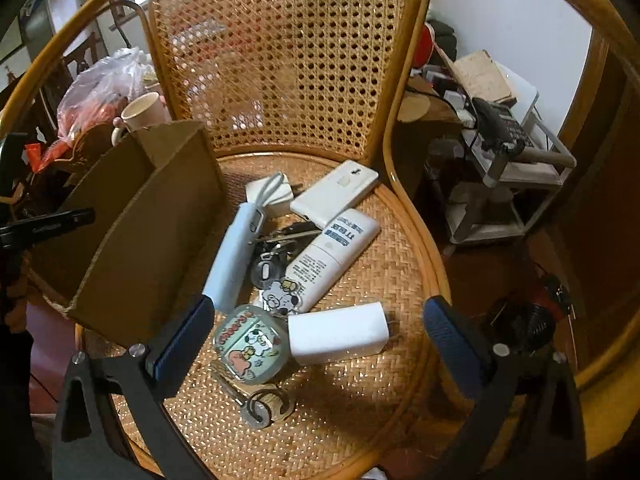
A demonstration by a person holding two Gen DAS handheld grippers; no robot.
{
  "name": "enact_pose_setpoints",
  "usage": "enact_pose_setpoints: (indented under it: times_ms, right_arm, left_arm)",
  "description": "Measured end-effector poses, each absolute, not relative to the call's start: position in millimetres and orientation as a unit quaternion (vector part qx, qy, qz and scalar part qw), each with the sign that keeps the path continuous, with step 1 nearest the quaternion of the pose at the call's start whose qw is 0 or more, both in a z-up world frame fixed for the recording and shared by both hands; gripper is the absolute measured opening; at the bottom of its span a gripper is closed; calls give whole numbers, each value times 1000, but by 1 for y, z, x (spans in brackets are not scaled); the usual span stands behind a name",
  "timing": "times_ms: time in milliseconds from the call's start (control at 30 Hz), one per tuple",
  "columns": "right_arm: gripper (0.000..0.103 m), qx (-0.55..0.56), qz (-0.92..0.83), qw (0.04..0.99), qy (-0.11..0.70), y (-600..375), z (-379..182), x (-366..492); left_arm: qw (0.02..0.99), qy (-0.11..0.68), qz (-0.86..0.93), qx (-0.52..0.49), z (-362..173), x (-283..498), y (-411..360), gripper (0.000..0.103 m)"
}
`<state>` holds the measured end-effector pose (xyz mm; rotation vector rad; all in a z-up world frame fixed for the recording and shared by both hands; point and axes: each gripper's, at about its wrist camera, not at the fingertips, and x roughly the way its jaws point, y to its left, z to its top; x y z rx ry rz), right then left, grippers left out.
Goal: Organize rigid objects
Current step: 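Clamp the cardboard box wall with the left tool while the right tool reaches the white block, then grasp the white rectangular block with the right tool and lift it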
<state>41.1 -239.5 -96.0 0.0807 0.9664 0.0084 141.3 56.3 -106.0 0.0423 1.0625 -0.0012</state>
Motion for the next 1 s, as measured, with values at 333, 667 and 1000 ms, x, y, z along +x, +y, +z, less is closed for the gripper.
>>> enact_pose_setpoints:
  times_ms: [333, 667, 1000]
  right_arm:
    - [103, 24, -24, 862, 505, -253, -118, 56]
    - [100, 5, -17, 850, 526, -252, -127, 61]
    - [65, 13, 4, 841, 540, -250, -144, 69]
  left_arm:
    - [863, 502, -22, 56, -108, 139, 46, 8]
    - [857, 510, -43, 53, -110, 137, 40, 5]
    - [861, 503, -47, 64, -110, 136, 35, 3]
